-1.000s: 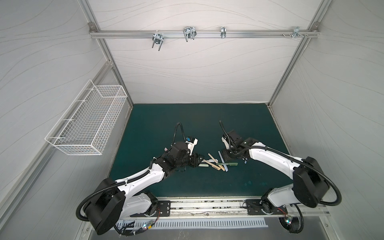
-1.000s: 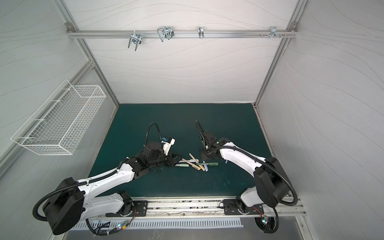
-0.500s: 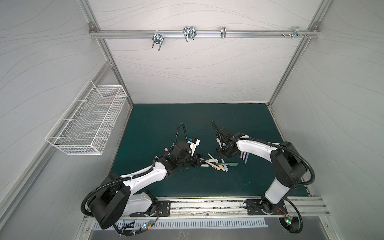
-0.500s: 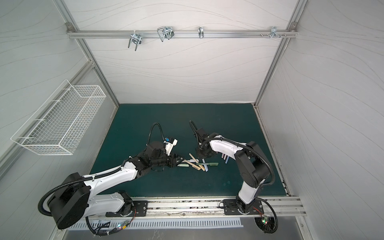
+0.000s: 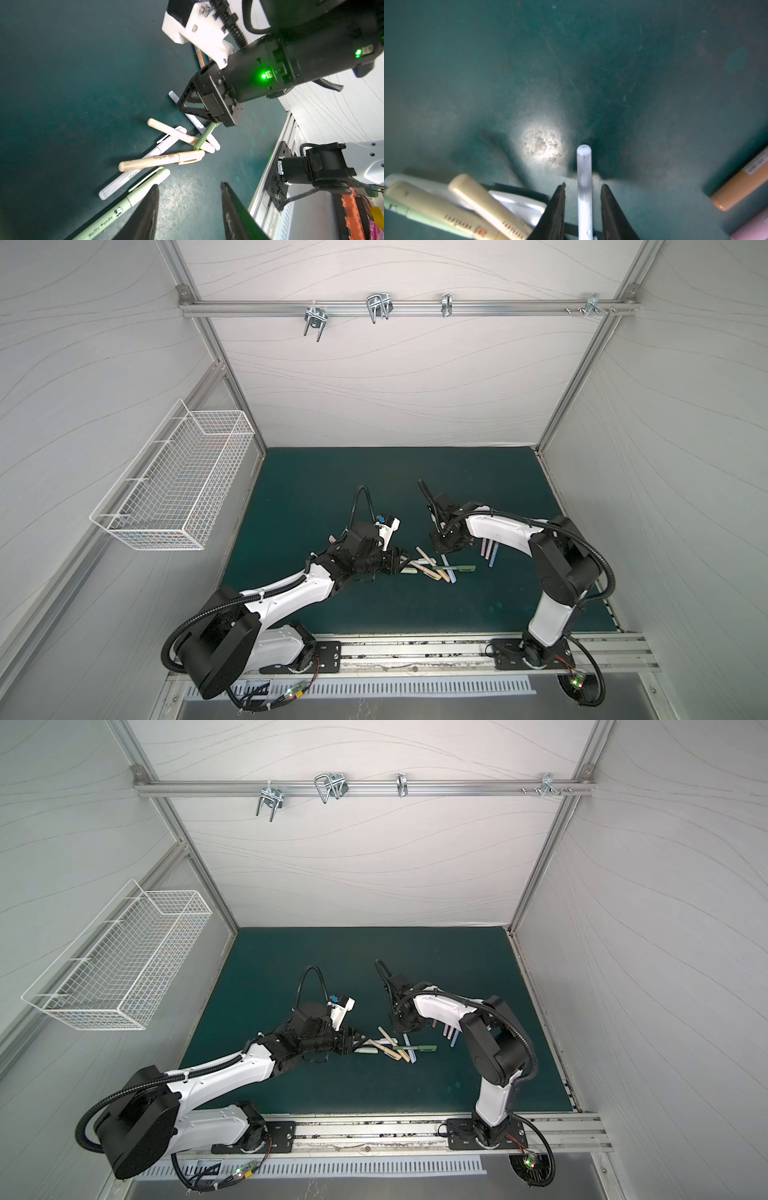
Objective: Open the pen caps
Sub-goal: 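Lift the light blue-white pen upright with the right gripper toward the left gripper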
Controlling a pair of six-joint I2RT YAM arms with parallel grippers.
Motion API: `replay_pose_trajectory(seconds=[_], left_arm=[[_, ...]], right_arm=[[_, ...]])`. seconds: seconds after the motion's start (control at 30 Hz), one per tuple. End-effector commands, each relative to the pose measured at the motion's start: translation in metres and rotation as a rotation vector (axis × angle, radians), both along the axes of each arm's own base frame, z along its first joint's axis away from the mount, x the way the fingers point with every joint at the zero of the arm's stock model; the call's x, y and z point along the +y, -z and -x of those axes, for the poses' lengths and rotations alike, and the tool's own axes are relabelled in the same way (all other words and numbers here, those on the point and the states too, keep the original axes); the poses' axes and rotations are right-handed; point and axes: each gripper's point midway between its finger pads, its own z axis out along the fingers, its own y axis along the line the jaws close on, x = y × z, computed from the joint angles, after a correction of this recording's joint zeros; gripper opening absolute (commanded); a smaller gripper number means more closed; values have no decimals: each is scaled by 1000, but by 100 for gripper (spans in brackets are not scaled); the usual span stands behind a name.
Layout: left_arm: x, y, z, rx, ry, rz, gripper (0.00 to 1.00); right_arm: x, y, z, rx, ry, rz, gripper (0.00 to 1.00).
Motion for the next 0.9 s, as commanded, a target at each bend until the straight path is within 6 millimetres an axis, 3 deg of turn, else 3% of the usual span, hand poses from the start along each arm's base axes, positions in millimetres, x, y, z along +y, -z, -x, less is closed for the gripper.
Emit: replay_pose_trajectory(seconds=[0.0, 0.37, 0.67, 0.87], left_arm=[[-9, -25, -10, -66, 2, 48, 49], [-10, -27, -9, -72, 4, 49, 49], [-9, -27, -9, -78, 2, 43, 49], [-10, -25, -8, -74, 5, 39, 49]], right_arm=[[-7, 8, 3, 38, -4, 45, 29], [-4, 11, -6, 31, -15, 61, 14], [4, -9, -33, -59, -35, 46, 5], [11, -33, -60, -141, -7, -51, 4]])
